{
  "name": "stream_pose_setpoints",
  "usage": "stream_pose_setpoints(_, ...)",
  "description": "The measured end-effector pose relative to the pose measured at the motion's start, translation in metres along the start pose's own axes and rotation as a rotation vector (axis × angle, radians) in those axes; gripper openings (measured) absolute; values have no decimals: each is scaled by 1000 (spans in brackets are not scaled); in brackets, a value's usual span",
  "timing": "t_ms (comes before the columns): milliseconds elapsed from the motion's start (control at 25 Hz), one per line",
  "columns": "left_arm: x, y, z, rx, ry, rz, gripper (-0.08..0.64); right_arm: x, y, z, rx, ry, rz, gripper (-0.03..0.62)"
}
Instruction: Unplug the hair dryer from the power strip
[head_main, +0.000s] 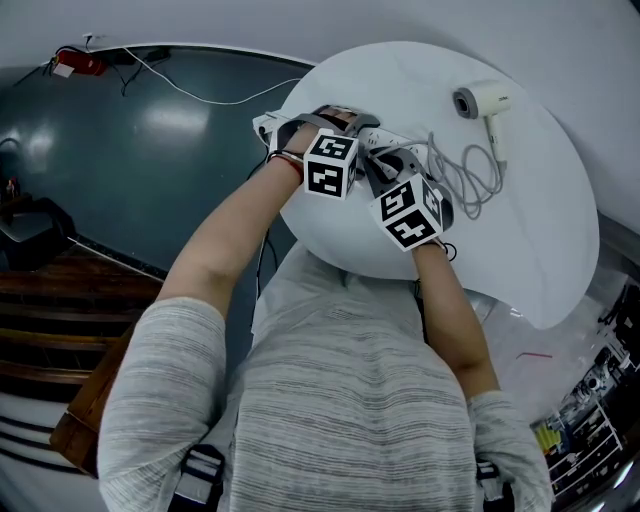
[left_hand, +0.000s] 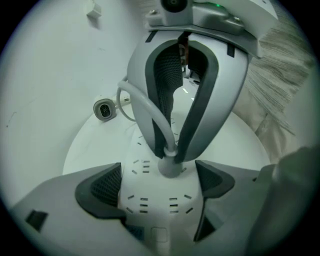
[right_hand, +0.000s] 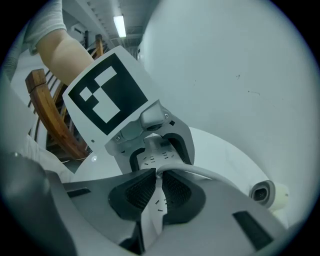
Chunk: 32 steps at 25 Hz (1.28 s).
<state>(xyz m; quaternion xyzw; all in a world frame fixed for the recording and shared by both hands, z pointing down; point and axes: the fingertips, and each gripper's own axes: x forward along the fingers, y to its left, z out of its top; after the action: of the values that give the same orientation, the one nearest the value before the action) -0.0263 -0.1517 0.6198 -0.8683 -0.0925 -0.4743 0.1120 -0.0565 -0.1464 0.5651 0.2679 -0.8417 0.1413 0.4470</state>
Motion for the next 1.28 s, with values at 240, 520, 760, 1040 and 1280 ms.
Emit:
stream_pose_setpoints(240,1,-1,1,3,4,-2,462,-4,7,-3,-43,-43,-64,53)
stream_pose_setpoints(520,-4,-1,3,-3,6,-14,462,-2,0,0,-13,-5,-18,54)
stream_pose_setpoints(760,-4,-2,2,4,5,-9,462,-4,9,-2,-79,24,-67,52)
stream_pose_setpoints(1040,-2,-1,2,4,6,-8,462,-5,-2,1,33,29,55,54)
stream_pose_setpoints(1280,0,-2,0,-2,9,-13,462,-22,-1,16,-24,-1,22,54)
